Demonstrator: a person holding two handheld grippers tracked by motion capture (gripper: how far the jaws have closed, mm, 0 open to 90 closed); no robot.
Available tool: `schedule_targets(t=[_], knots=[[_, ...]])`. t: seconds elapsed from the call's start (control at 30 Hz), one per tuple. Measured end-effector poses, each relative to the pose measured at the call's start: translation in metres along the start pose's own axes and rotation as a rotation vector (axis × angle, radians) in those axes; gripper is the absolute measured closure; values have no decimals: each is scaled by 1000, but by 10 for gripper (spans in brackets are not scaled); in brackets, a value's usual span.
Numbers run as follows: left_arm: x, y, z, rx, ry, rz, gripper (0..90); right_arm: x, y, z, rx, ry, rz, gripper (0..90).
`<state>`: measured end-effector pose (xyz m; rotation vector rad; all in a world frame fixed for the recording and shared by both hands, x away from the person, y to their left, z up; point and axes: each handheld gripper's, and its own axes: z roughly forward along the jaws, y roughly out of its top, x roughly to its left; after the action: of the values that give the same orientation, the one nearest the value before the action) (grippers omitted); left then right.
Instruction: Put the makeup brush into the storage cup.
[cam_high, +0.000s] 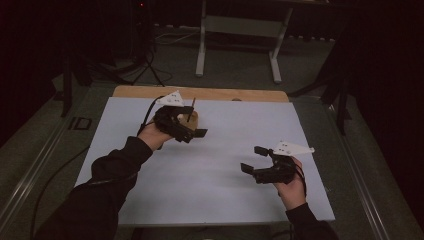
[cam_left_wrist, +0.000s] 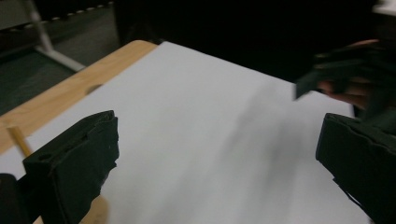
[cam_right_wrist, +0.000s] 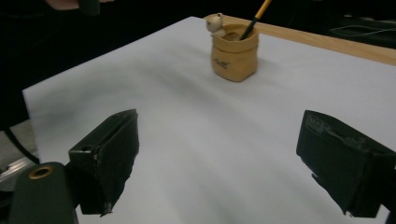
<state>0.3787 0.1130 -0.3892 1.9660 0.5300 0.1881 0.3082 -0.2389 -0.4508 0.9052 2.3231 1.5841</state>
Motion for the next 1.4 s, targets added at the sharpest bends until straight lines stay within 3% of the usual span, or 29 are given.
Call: schedule_targets(t=[0.4,0.67,0.73,1.13,1.3,1.4], knots=[[-25,-23,-19,31,-55,40,2,-4,-5,-4,19,12,-3,141],[-36,-45,-28,43,-63,41,2,-3,-8,-9,16,-5,-35,138],[-37,-50,-30,42,-72,38,2,-5,-9,-11,16,1,-24,138],[-46,-76,-45,72,-59,41,2,-6,-17,-18,34,0,-42,138],[-46,-90,-49,71,-56,7,2,-7,-20,-22,36,4,-46,138],[-47,-98,-52,75,-48,9,2,-8,-24,-25,36,4,-51,139]])
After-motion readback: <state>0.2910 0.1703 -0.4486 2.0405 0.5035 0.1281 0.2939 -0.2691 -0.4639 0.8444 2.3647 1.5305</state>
